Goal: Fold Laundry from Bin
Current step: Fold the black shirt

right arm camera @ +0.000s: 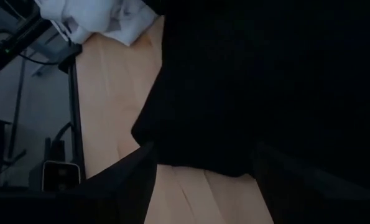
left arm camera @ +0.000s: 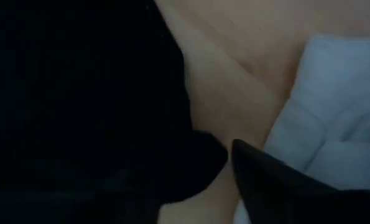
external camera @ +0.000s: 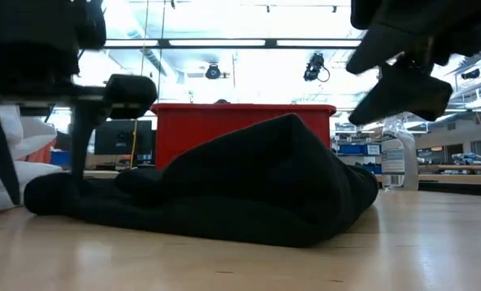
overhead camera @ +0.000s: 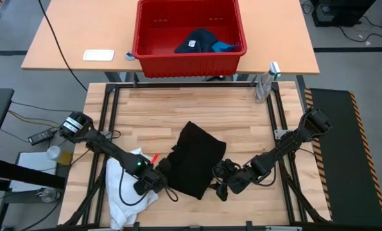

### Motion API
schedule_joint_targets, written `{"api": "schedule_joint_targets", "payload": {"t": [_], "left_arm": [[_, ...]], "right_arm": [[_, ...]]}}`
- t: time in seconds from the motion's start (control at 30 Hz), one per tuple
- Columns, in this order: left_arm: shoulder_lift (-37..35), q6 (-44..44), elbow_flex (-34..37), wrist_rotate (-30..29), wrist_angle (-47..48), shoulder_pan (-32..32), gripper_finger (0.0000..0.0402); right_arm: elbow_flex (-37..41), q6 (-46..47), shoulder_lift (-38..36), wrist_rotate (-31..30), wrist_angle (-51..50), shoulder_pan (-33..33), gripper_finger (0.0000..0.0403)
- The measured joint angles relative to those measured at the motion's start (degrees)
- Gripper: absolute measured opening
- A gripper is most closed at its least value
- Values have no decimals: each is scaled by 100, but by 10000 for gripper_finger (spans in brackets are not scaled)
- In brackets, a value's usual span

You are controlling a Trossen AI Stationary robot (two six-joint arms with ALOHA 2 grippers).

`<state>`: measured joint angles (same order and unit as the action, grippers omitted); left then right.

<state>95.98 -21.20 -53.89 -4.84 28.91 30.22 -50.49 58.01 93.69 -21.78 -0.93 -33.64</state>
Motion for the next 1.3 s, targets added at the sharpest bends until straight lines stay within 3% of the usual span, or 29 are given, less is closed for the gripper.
{"api": "schedule_joint_targets", "payload": {"t": [0.23, 0.43, 0.63, 0.9, 1.1, 1.3], "left_arm": [[110, 512, -10, -8, -43, 13, 16], [-268, 1657, -152, 139, 74, 11, 6], [-597, 3240, -159, 261, 41, 44, 4], [-783, 4930, -153, 211, 113, -15, 3], [-837, 6168, -154, 109, -141, -59, 3], [-779, 6841, -153, -72, -1412, -33, 2]], "right_arm": [[-8, -106, 0, -4, 301, 12, 251], [-334, -590, 0, -143, 308, -19, 232], [-283, -976, 107, -1400, 303, -74, 224], [-397, -2101, 685, -608, 1186, 39, 218], [-1337, -2375, 1321, -1039, 415, -107, 205], [-2060, -2460, 1703, -1267, -437, -542, 195]]}}
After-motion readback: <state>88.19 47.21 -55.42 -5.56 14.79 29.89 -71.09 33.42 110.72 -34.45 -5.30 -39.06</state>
